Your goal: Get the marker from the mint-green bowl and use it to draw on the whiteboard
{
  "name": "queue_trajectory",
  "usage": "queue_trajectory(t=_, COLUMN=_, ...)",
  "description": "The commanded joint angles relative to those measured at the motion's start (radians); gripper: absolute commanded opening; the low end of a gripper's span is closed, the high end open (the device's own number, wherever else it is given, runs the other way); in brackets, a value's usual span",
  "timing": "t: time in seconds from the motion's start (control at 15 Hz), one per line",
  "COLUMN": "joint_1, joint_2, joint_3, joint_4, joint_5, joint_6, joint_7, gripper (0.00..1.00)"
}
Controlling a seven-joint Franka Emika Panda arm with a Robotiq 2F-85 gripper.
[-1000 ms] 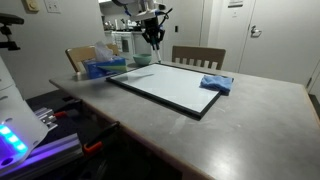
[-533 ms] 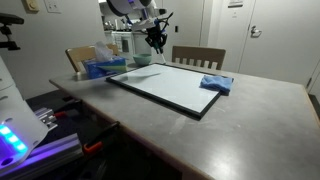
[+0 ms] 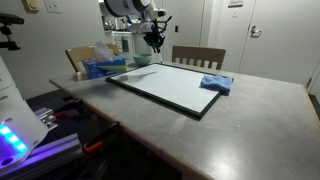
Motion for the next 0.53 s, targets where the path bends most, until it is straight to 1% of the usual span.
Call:
queue_trajectory(t=0.0, joint_1=-0.045, joint_2=-0.017, joint_3=0.055, joint_4=-0.038, joint_5=0.094, joint_6=0.036, joint_7=-0.076, gripper=0.05)
queue_trajectory(t=0.47, joint_1=-0.049, joint_2=0.001, joint_3=0.062, joint_4=-0.039, joint_5=0.131, joint_6=0.044, joint_7=-0.090, gripper=0.05)
